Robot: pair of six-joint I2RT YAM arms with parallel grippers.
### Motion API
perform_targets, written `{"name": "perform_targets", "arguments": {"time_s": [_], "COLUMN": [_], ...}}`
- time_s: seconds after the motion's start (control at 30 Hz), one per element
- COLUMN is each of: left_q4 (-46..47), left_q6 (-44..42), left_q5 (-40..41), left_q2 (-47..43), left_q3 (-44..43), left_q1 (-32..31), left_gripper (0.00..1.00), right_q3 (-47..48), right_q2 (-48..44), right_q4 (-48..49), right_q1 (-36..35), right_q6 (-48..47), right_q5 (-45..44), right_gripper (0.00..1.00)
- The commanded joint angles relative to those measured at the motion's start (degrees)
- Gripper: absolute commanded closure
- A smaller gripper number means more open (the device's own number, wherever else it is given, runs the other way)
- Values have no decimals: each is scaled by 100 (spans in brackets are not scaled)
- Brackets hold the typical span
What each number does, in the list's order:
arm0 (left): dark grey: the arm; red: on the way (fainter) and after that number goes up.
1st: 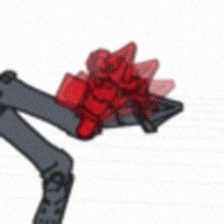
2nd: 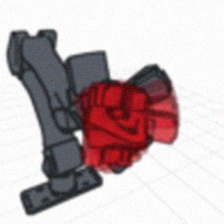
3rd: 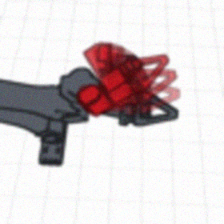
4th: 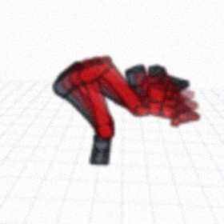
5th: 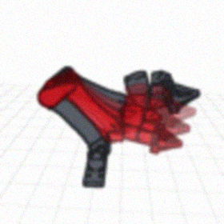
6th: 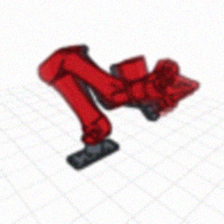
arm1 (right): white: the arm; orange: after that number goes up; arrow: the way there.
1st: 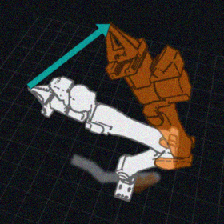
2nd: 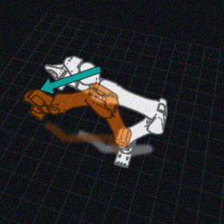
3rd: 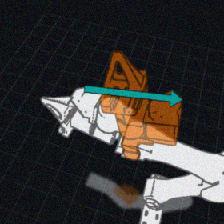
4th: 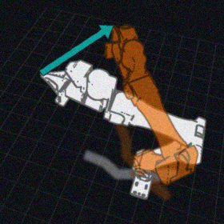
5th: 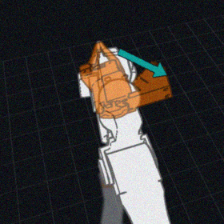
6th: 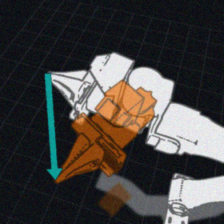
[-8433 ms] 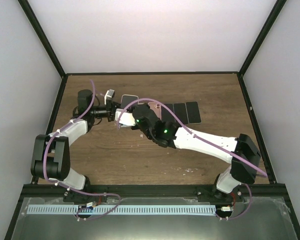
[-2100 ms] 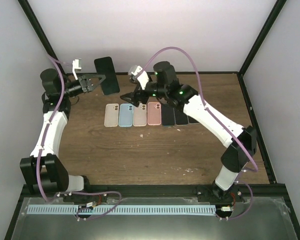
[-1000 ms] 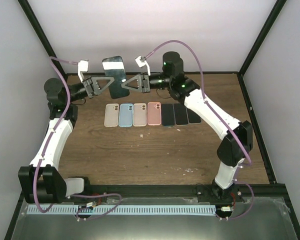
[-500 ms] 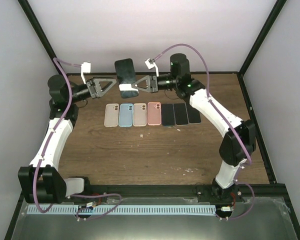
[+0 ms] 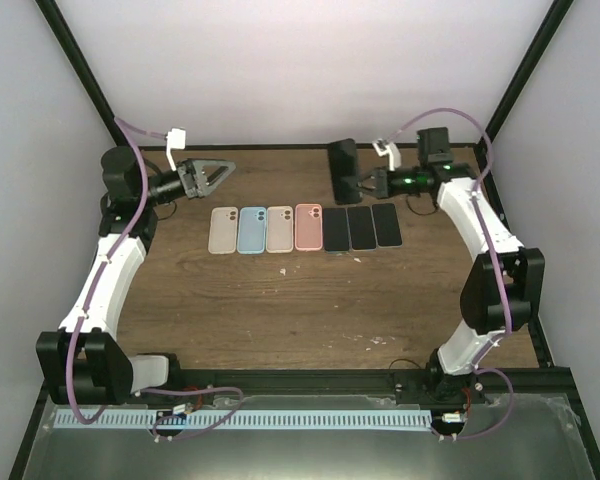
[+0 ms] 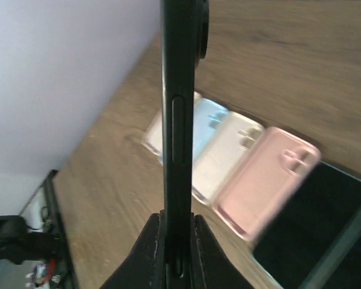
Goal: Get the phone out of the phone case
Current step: Place the phone at the center of the board.
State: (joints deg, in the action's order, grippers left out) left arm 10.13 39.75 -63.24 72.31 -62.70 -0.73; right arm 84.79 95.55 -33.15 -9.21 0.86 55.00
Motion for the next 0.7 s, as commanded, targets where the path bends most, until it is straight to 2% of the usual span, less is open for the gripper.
{"name": "perform_targets", "arguments": {"time_s": [0.0, 0.27, 0.43, 0.67], "left_q4": [-114, -178, -156, -119], "left_q6": [-245, -293, -268, -249], "left_q5": [7, -11, -20, -42], "left_q2": [68, 42, 72, 55], "left_q3": [-187, -151, -140, -112], "left_q1": [0, -2, -2, 3], "left_gripper": [0, 0, 0, 0], "right_q3": [21, 14, 166, 698], "right_q2": [34, 612, 1030, 1949], "right_q4": [-1222, -2143, -2465, -2891], "right_q1": [773, 1968, 2416, 3039], "right_q6": [-1425, -2473, -2793, -3003], "right_q5": [-169, -671, -1045, -1113], "right_gripper": [99, 99, 99, 99]}}
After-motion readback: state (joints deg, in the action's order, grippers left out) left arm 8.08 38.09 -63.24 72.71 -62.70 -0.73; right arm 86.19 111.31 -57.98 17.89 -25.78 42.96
